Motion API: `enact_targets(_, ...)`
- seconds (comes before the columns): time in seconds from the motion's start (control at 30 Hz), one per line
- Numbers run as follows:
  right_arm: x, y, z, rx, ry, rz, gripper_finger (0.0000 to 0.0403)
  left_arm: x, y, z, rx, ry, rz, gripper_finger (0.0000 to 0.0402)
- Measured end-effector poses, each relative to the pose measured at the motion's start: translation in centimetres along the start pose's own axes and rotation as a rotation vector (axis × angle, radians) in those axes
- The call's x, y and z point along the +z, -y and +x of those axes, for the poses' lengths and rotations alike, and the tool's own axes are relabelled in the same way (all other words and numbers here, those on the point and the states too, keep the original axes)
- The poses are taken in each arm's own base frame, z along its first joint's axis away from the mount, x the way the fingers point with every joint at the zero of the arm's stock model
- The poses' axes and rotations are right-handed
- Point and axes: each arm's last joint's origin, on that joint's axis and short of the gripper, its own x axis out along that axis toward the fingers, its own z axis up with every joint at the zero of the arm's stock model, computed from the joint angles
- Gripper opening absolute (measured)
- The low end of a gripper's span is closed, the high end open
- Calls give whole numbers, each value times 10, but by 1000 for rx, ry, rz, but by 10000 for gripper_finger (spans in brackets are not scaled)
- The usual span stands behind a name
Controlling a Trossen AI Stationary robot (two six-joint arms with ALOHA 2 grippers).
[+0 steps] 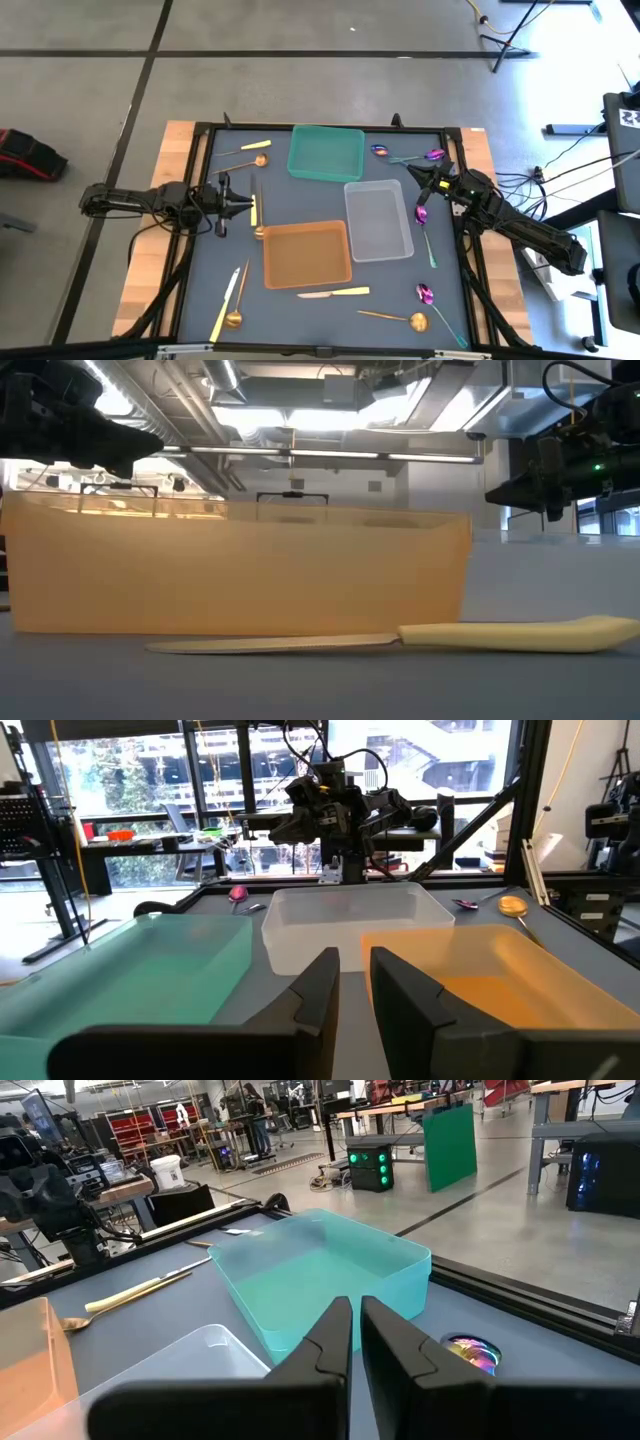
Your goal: Sort silverware by color (type)
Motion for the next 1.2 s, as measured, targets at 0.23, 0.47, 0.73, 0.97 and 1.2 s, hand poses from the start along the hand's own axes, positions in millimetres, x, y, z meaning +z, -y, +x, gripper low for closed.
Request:
enact_targets(0.23,0,0,0,0,0,0,21,0,0,0,1,0,0,55)
enact_targets(0.47,0,0,0,0,0,0,21,0,0,0,0,0,0,55)
enact_targets(0.73,0,0,0,13,2,1,21,0,-1,0,25,3,14,55)
enact_targets(0.97,6,-4,0,103,45,44,21,1,-3,0,108,8,69,55)
enact_targets(1.2,11,-5,-1,136,96,73,21,10,-4,-1,109,98,-38,55)
